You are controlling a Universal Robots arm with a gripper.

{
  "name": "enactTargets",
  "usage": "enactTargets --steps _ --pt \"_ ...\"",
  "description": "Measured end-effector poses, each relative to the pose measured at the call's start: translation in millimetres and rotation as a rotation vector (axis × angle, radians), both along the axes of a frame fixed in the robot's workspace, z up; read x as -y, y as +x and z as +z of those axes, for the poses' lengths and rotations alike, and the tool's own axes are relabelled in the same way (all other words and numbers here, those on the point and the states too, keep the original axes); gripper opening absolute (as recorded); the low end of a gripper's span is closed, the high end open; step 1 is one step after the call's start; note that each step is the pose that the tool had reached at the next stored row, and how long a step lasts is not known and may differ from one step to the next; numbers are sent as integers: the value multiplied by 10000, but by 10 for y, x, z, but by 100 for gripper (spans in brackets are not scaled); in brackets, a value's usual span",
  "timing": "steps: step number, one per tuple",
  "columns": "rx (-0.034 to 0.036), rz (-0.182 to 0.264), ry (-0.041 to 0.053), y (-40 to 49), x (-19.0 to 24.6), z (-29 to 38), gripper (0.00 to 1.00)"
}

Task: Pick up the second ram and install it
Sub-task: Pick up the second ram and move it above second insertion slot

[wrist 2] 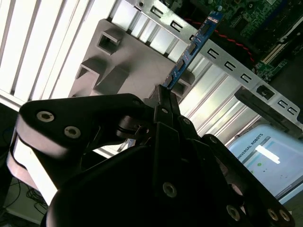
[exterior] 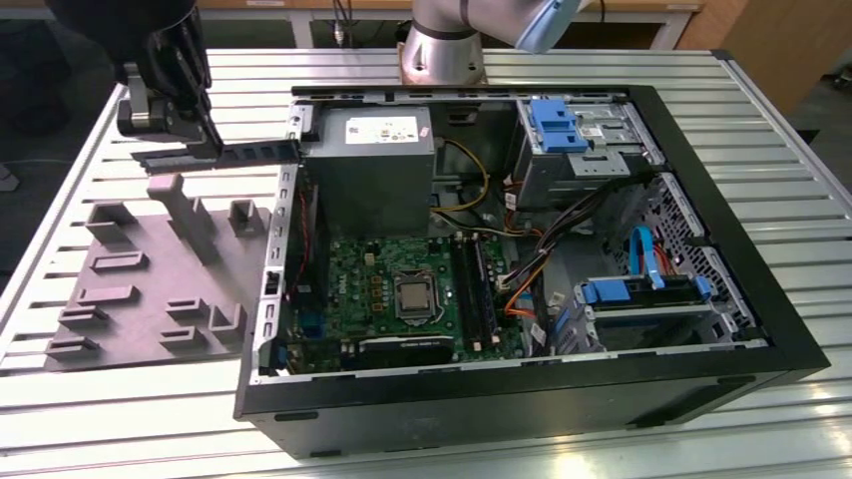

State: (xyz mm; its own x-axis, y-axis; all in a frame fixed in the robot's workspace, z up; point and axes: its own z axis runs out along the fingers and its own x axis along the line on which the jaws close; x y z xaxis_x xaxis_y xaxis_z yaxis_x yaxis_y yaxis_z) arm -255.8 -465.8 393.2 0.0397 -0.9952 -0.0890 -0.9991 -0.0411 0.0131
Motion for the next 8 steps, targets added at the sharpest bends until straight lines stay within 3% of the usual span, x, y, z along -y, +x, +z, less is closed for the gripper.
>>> enactTargets --steps 8 --pt "1 0 1 71 0 0 12"
